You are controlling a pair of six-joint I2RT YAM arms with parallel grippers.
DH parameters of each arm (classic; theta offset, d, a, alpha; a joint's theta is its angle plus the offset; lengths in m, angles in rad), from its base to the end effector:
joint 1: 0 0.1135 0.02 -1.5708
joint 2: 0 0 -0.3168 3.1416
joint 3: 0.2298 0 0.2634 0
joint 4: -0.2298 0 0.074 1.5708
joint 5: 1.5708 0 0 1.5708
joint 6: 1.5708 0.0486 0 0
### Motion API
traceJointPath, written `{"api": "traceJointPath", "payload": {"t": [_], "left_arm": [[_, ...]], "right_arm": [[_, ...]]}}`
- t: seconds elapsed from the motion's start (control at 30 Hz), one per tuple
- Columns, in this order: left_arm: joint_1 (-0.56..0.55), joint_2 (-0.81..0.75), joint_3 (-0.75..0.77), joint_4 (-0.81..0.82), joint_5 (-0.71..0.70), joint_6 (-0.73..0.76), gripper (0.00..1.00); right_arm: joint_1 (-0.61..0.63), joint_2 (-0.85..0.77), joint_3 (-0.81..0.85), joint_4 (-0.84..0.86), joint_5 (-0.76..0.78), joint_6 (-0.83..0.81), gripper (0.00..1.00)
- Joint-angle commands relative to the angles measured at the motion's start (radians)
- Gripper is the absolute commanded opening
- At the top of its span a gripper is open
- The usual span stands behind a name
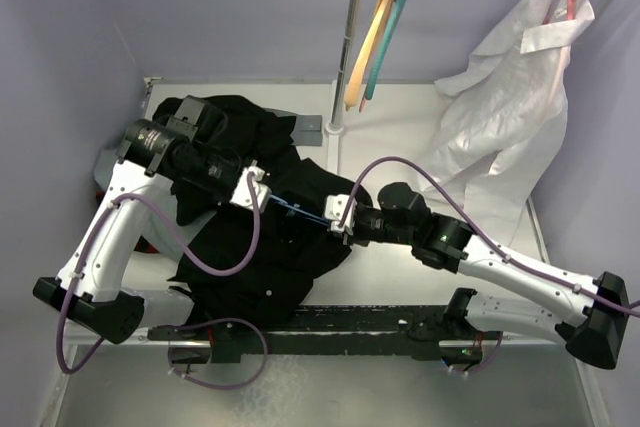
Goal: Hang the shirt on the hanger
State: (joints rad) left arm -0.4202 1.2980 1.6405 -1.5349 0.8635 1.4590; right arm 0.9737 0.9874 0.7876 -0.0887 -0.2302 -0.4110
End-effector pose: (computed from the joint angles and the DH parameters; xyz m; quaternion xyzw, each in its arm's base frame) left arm 0.1630 -0.1133 0.4631 0.7666 0.4629 -0.2720 0.3523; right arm 0.1174 0.1924 0.3513 -0.5611 0.5690 0.2534 0.5452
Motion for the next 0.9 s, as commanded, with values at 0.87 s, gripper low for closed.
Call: {"api": "traceJointPath", "payload": {"t": [0.87], "left_arm": [[-0.002, 0.016, -0.027, 0.03, 0.097, 0.027, 0.0]], "right_arm": [[-0.004, 0.165, 0.26, 0.071, -0.162, 0.056, 0.21]]}}
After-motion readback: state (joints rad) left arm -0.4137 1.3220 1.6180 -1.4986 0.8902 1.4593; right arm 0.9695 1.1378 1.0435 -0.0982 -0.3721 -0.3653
